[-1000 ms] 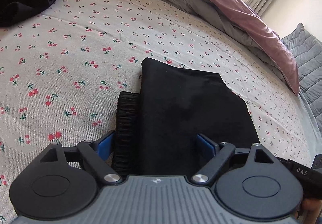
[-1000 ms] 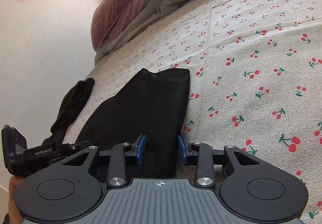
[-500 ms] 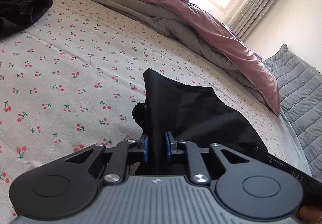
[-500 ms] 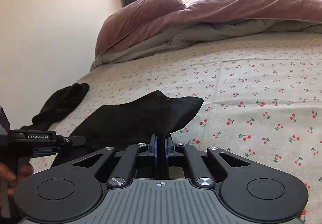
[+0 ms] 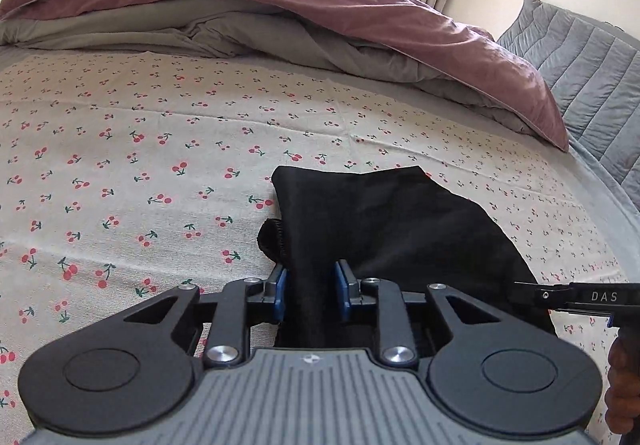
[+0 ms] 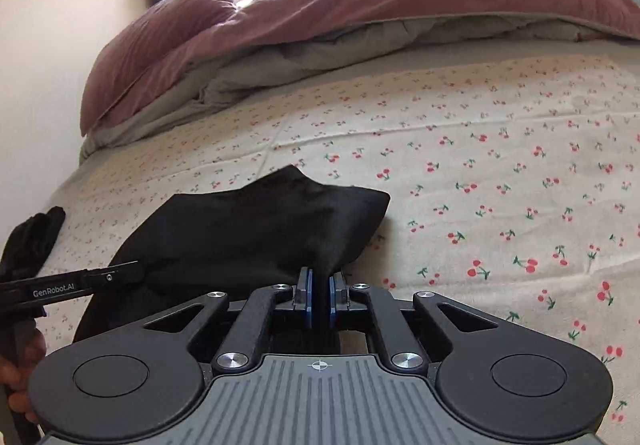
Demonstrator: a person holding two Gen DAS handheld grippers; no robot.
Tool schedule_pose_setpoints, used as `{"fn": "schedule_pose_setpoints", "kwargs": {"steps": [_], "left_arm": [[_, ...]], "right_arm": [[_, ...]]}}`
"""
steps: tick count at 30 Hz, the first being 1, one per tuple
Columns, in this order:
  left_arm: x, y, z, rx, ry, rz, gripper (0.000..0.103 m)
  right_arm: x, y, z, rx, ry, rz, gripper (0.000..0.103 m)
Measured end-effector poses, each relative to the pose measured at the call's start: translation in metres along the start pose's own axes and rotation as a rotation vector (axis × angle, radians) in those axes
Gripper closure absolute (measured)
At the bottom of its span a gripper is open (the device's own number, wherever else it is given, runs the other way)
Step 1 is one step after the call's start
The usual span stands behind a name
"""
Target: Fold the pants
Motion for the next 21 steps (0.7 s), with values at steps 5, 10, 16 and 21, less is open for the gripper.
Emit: {"fn": "schedule_pose_setpoints", "kwargs": {"steps": [5,10,16,21], "left_arm": [[0.004,0.021,0.014,-0.010,0.011,0.090,0.082],[0.010,0.008,0.055,0.045,-0.061,-0.006,0.081],[-0.001,-0.021,0.112,0.041,-0.075,-0.019,0.066],[-0.017,-0.038,0.149,0.102,-0.075,-0.028,0.063]], "right_arm": [[-0.001,-0.002,0.001,-0.022,0.014,-0.009,0.074],[0.002,0.018,0.035,-0.062,-0.071,0.096,0.072],[-0.006,0.032,0.082,0.007,-0.105,0.064,0.068],[-0.020,0.048,0.111,0.010,-0.132,0.029,0.064]]}}
Point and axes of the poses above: each gripper's, at about its wrist camera, not at the fingertips, and z roughly against the way its jaws point, y to its left, x to its top, the point moved 3 cm from there along -z, roughly the way its jaws point, and after that the axes turned 12 degrees about -y, right-handed, at the moved point
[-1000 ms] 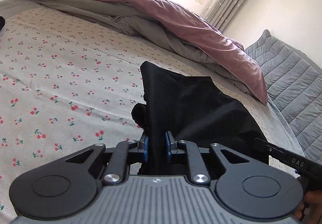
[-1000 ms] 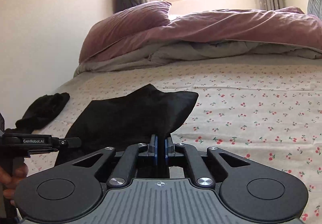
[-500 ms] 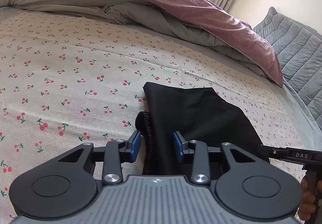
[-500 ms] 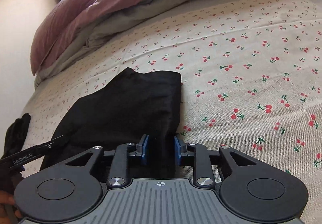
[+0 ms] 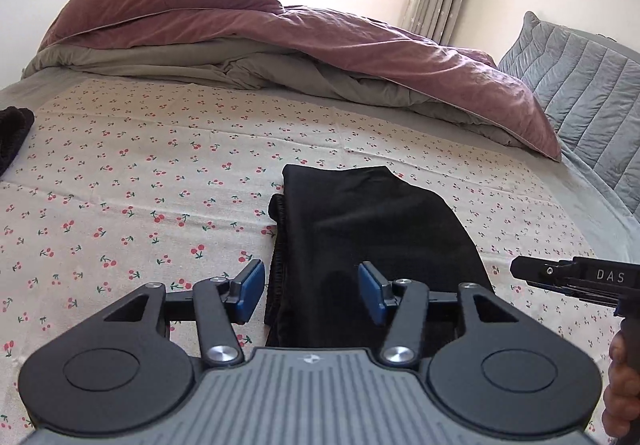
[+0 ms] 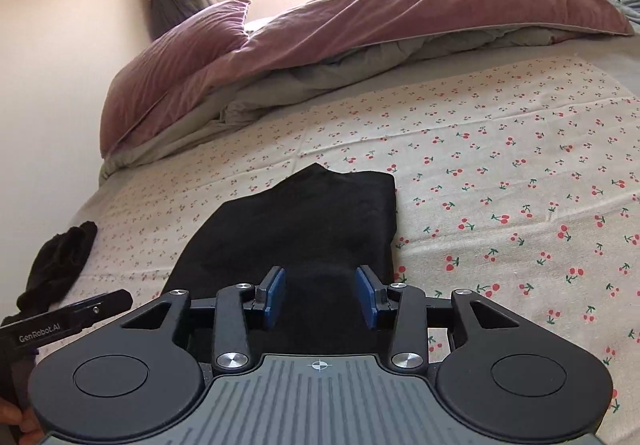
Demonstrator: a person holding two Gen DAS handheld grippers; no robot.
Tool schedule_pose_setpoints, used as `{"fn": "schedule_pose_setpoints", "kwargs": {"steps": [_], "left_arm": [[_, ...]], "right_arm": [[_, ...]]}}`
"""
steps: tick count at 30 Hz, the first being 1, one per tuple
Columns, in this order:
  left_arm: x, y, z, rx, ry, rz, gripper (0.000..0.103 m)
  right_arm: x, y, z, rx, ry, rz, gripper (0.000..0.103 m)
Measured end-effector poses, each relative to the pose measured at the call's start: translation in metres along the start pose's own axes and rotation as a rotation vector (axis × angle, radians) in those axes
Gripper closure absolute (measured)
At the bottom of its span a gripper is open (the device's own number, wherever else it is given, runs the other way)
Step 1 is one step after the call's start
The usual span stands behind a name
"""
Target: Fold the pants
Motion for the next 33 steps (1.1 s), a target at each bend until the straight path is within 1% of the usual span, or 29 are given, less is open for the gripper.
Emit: {"fn": "schedule_pose_setpoints", "kwargs": {"steps": [2,4,6,8,11,13,15,17,19,20,21,23,25,26,28,30,31,32,33], "left_arm": [[-0.004,-0.001,0.012,0.009,0.003,-0.003,0.063],[-0.009,0.000,0.024,0.007,0.010,0.023,0.063],[-0.015,0.000,0.035,0.024,0.017,0.035,0.063],[-0.023,-0.001,0.044,0.065,0.028,0.031,0.056],[-0.037,0.000,0.057,0.079,0.045,0.030,0.054],[-0.043,0.000,0.067,0.087,0.045,0.038,0.054],[-0.049,0.000,0.077,0.091,0.040,0.040,0.053],[-0.056,0.000,0.090,0.097,0.017,0.030,0.045],[-0.064,0.001,0.097,0.108,0.000,0.027,0.041],[-0.068,0.002,0.099,0.112,-0.005,0.029,0.041],[-0.071,0.004,0.099,0.114,-0.013,0.034,0.041],[-0.081,0.008,0.097,0.110,-0.031,0.042,0.038],[-0.090,0.011,0.090,0.126,-0.029,0.028,0.037],[-0.094,0.013,0.085,0.136,-0.022,0.022,0.037],[-0.097,0.015,0.080,0.125,-0.009,0.031,0.037],[-0.098,0.014,0.080,0.125,-0.017,0.035,0.035],[-0.098,0.013,0.081,0.129,-0.025,0.024,0.031],[-0.098,0.012,0.081,0.134,-0.033,0.009,0.026],[-0.099,0.010,0.082,0.141,-0.041,-0.005,0.025]], "right_arm": [[-0.009,0.004,0.014,-0.009,-0.004,-0.022,0.064],[-0.018,0.007,0.029,-0.017,-0.011,-0.025,0.064],[-0.029,0.011,0.049,-0.015,-0.020,-0.024,0.064],[-0.040,0.015,0.070,-0.017,-0.033,-0.020,0.064],[-0.059,0.019,0.101,-0.021,-0.046,-0.031,0.064],[-0.067,0.025,0.112,-0.021,-0.032,-0.005,0.064],[-0.072,0.035,0.125,-0.039,-0.039,0.044,0.064],[-0.075,0.041,0.136,-0.047,-0.050,0.058,0.064],[-0.079,0.048,0.145,-0.036,-0.054,0.053,0.064],[-0.081,0.052,0.150,-0.031,-0.056,0.059,0.062],[-0.085,0.056,0.156,-0.030,-0.063,0.076,0.055],[-0.091,0.066,0.161,-0.047,-0.083,0.134,0.051],[-0.095,0.071,0.162,-0.066,-0.097,0.186,0.045],[-0.098,0.072,0.159,-0.072,-0.102,0.204,0.040],[-0.102,0.068,0.152,-0.087,-0.100,0.189,0.039],[-0.107,0.063,0.145,-0.099,-0.101,0.186,0.039],[-0.111,0.061,0.141,-0.109,-0.102,0.204,0.038],[-0.116,0.060,0.137,-0.124,-0.102,0.228,0.034],[-0.119,0.059,0.134,-0.136,-0.100,0.245,0.032]]}}
Point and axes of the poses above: each gripper's, at about its wrist camera, not at the fingertips, and z roughly against the way its jaws point, y to its left, x to its top, the point moved 3 cm from there along -z, roughly the way its jaws point, and after that the axes turned 12 degrees about -y, right-handed, at the moved point
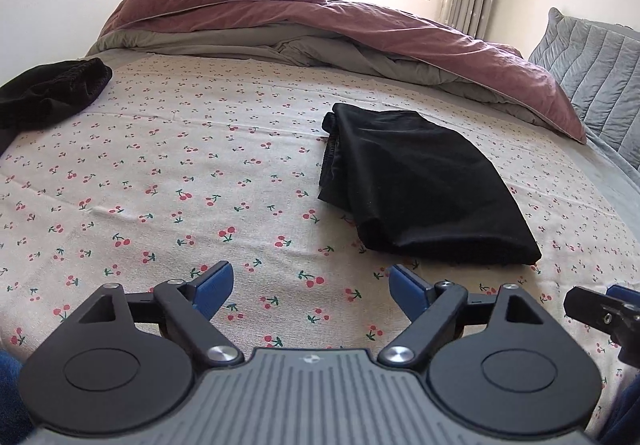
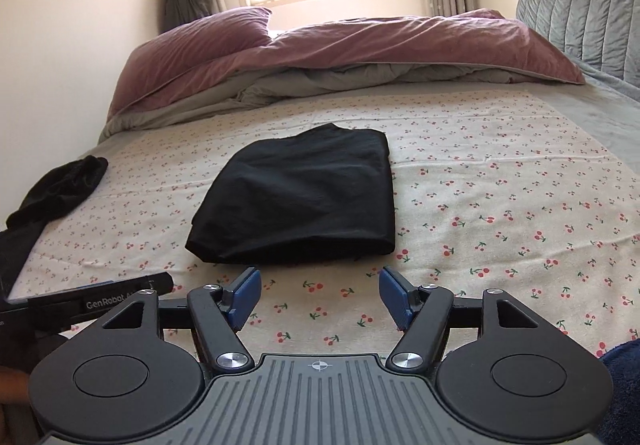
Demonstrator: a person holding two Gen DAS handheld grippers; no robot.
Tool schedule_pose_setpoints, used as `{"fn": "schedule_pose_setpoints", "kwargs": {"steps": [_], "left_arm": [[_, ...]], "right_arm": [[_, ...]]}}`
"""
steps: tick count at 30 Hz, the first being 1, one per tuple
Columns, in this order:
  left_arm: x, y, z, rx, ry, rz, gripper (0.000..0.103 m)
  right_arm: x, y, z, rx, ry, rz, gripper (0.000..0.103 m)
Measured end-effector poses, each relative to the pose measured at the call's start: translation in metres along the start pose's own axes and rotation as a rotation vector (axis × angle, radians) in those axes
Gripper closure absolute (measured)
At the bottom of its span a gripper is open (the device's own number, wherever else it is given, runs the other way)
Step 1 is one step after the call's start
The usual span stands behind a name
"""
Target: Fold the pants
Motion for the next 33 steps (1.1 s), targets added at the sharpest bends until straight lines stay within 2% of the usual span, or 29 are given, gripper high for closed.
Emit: {"fn": "schedule_pose_setpoints", "kwargs": {"steps": [4,6,8,17,21,29,33], "left_arm": [[-0.001,-0.004,0.002,0.001,-0.012,-0.017,0.018],[-0.002,-0.006,0.001,-0.006,-0.014,-0.021,0.014],[-0.003,-0.009,0.002,-0.009,-0.019,-0.034,0.011],[-0.005,-0.018,0.005,-0.027,-0.042,-0.076,0.011],[-0.004,-0.020,0.005,-0.022,-0.048,-0.078,0.011],[-0.004,-0.019,0.002,-0.009,-0.033,-0.070,0.011],[-0.004,-0.019,0.001,-0.026,-0.018,-0.062,0.011]], "right_arm": [[-0.009,-0.008,-0.008,-0.007,0.037,-0.028,0.030],[-0.010,-0.011,-0.007,-0.015,0.032,-0.044,0.022],[-0.010,-0.011,-0.005,-0.027,0.018,-0.027,0.019],[-0.012,-0.012,-0.008,-0.049,0.015,-0.003,0.012],[-0.013,-0.009,-0.007,-0.042,0.002,0.004,0.004],[-0.018,-0.007,-0.015,-0.061,0.025,0.011,0.002],[-0.020,-0.008,-0.017,-0.060,0.034,0.003,0.000]]}}
Point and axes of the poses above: each gripper's, at about its wrist camera, not at the fingertips, and z roughly against the way its jaws point, y to its left, x to its top, the point moved 3 cm from there along -z, roughly the way its jaws point, and after that the axes turned 12 degrees about -y, right-handed, at the moved point
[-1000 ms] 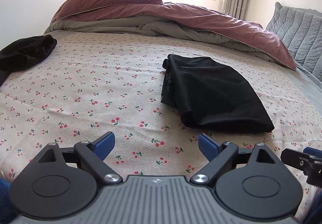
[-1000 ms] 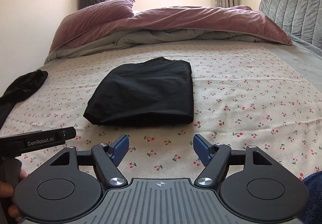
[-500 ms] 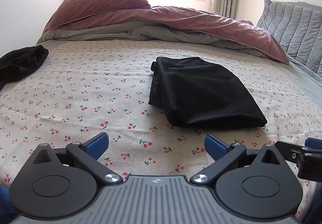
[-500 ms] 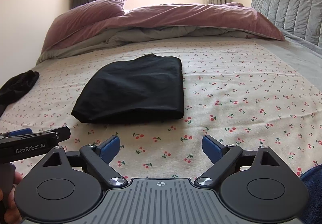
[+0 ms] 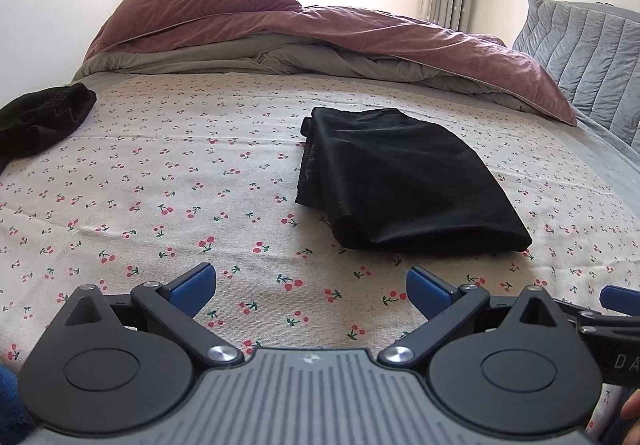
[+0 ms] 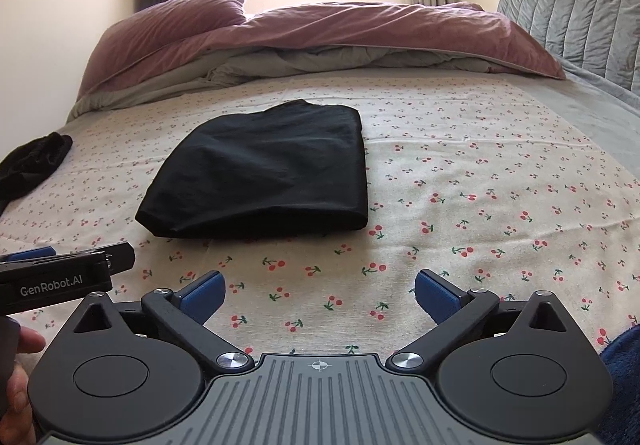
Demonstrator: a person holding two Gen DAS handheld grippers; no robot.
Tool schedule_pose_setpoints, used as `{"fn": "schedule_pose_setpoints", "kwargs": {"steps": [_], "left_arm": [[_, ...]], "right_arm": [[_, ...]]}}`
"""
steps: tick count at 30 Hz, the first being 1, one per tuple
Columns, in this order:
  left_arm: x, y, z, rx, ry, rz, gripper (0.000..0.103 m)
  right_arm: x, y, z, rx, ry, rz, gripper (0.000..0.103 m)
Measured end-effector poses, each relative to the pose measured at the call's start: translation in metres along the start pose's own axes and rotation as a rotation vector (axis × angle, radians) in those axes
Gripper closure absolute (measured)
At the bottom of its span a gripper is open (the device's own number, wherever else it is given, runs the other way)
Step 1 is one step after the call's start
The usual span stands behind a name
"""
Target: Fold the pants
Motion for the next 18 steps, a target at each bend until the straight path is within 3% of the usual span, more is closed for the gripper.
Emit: {"fn": "schedule_pose_setpoints", "kwargs": {"steps": [18], "left_arm": [[0.0008,-0.0075,0.0018,-0.007,-0.006,-0.030,0.011]], "right_arm": [[-0.0026,0.0037,-0.0018,-0.004,0.008,0.014,0.000]]}}
Point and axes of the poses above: each gripper's, at about its wrist camera, not at the fingertips, and z roughly against the way its jaws point, y to its left, x to its top, the point moved 3 cm from there along -z, roughly the way its jaws point, and after that the axes turned 12 degrees about -y, right-handed, at the moved point
